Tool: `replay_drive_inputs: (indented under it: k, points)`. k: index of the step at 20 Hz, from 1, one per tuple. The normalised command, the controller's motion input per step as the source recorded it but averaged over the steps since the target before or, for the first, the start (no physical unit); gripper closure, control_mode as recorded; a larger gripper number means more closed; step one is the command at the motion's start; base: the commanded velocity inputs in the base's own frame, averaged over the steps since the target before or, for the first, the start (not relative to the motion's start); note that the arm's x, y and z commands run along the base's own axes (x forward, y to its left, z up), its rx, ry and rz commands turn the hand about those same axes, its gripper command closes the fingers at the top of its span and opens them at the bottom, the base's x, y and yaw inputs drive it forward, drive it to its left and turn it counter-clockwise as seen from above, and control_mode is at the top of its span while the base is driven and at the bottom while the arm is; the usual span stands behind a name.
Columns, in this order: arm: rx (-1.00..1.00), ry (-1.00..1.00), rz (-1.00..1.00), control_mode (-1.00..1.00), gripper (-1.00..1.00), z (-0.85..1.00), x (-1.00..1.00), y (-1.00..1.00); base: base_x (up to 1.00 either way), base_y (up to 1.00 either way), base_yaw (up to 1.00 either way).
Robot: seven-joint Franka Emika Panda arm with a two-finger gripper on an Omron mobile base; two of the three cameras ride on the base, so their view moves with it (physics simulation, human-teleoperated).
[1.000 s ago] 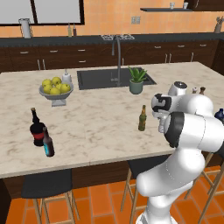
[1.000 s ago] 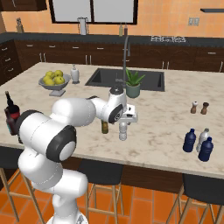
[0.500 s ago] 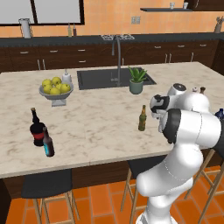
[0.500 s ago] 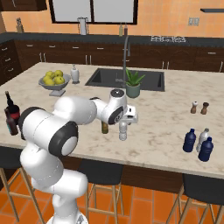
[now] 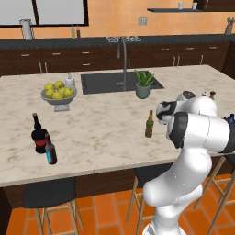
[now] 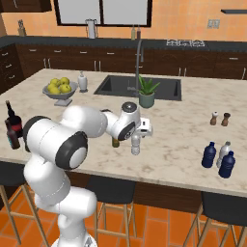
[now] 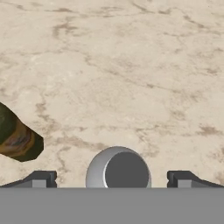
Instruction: Move the plastic bottles in the middle to the plastics group, and the glass bottles in the middle to the glass group.
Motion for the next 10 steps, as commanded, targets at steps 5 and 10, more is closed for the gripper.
replay_drive_inputs:
  k: [5,10]
  points:
    - [0.00,0.00,0.00,-1.00,-1.00,-0.04,0.31,0.00,0.00,0.00,0.00]
    - [0.00,0.01,0.00,-1.00,1.00,-0.22,0.01,-0.02,0.00,0.00,0.00]
